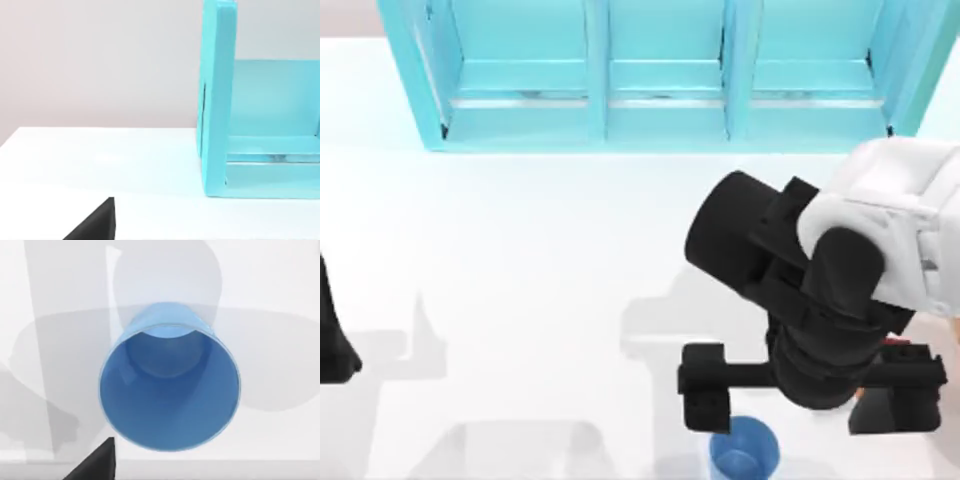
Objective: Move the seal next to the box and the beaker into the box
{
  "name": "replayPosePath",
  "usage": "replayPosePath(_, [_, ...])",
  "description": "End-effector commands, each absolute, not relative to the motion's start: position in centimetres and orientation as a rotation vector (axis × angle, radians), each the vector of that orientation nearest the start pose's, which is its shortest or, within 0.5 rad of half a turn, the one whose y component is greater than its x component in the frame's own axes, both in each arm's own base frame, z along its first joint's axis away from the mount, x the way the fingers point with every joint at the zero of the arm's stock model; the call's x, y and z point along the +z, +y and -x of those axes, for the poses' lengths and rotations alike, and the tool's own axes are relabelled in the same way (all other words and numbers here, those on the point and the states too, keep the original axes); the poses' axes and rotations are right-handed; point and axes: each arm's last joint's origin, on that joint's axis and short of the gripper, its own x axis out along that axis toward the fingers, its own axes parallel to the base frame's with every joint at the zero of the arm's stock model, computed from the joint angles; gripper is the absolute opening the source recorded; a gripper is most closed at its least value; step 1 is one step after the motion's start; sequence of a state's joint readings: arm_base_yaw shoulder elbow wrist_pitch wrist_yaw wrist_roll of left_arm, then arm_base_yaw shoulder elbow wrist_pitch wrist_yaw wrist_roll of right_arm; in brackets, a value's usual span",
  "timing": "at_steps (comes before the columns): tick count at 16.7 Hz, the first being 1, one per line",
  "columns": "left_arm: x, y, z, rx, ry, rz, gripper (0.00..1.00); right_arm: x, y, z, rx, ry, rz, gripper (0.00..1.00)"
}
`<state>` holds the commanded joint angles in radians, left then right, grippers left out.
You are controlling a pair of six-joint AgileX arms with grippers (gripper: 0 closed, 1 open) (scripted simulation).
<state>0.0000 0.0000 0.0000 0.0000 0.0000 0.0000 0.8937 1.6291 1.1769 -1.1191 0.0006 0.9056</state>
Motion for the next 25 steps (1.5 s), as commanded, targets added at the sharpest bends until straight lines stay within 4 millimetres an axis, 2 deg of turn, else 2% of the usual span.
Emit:
replayPosePath(8, [16.0, -0.1, -10.6, 0.000, 0.000, 0.000, 1.00, 14.1, 22.7, -17.9, -0.005, 1.569, -0.010, 1.00])
replayPosePath(13, [16.0, -0.1, -10.6, 0.000, 0.000, 0.000, 1.00, 13.6, 22.7, -17.8, -0.007, 1.571, -0.008, 1.00])
replayPosePath(25, [16.0, -0.1, -10.6, 0.000, 0.000, 0.000, 1.00, 13.6, 22.7, -17.8, -0.007, 1.571, -0.008, 0.10])
